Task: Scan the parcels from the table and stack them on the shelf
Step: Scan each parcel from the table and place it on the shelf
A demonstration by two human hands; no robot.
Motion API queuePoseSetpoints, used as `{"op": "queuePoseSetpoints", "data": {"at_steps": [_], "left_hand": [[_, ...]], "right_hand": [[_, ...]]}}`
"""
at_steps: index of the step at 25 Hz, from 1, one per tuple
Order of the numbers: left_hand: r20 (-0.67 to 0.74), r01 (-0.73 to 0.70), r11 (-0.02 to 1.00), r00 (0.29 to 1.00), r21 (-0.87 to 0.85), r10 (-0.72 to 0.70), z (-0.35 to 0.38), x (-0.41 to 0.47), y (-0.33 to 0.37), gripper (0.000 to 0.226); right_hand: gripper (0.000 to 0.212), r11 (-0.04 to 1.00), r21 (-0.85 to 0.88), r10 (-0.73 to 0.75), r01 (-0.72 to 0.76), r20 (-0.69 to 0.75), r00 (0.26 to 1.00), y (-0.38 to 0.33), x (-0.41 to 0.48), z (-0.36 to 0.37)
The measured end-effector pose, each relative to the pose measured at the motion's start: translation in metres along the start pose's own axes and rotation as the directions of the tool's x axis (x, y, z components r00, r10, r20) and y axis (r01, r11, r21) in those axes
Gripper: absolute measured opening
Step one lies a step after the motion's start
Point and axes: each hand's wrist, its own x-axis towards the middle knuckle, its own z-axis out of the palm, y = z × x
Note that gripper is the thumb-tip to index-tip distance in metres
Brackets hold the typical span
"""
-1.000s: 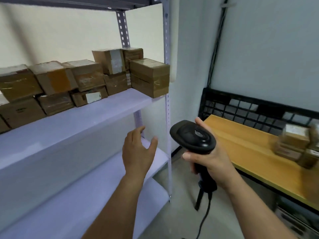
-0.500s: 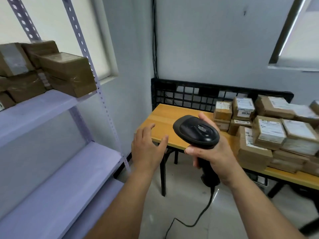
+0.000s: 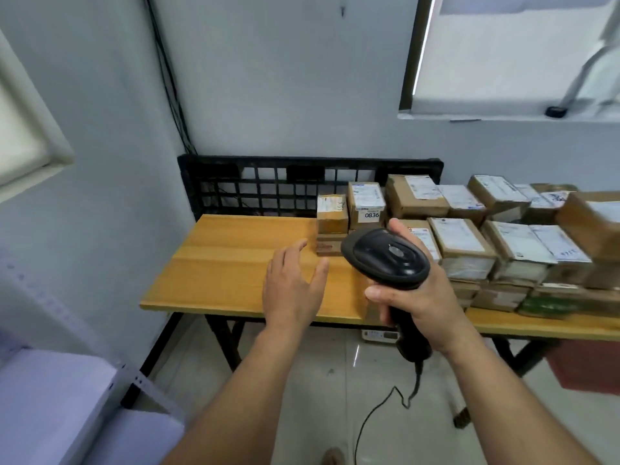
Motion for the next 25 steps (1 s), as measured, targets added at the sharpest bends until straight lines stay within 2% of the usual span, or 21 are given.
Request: {"op": "queuePoseSetpoints", "data": {"at_steps": [8,13,15,18,21,22,25], "left_hand": [[0.29,0.066,0.988,0.957,-0.139,-0.023,0.119,0.085,0.032,0.052],[0.521,0.098,0.987,0.853,-0.127,-0.018,0.183,0.117,0.034,0.055],[0.605,0.132,0.988,0.795,-0.081,-0.057,0.202,0.122,0.033,0.053],[0.698,0.19,0.981,0.708,-0.038,-0.11,0.22,0.119,0.032,0.06],[0.713,0.296,0.953,0.681,-0.061,-0.166,0.227,0.113,0.03,0.098],[0.725,0.332,0.94,0.665,-0.073,-0.179,0.226,0.11,0.031,0.1],[0.764,0.455,0.876,0.619,-0.157,-0.185,0.2,0.098,0.046,0.08]], "right_hand": [[0.1,0.986,-0.046,0.148,-0.163,-0.23,0.962,0.032,0.06,-0.09],[0.098,0.968,-0.05,0.216,-0.246,-0.334,0.918,0.066,0.088,-0.129],[0.1,0.954,-0.064,0.252,-0.293,-0.36,0.899,0.079,0.093,-0.138],[0.103,0.933,-0.054,0.313,-0.357,-0.369,0.875,0.093,0.094,-0.148],[0.105,0.925,-0.062,0.336,-0.376,-0.333,0.881,0.097,0.096,-0.154],[0.105,0.924,-0.06,0.343,-0.378,-0.309,0.887,0.096,0.096,-0.156],[0.107,0.928,-0.036,0.354,-0.372,-0.235,0.905,0.092,0.094,-0.163]]}}
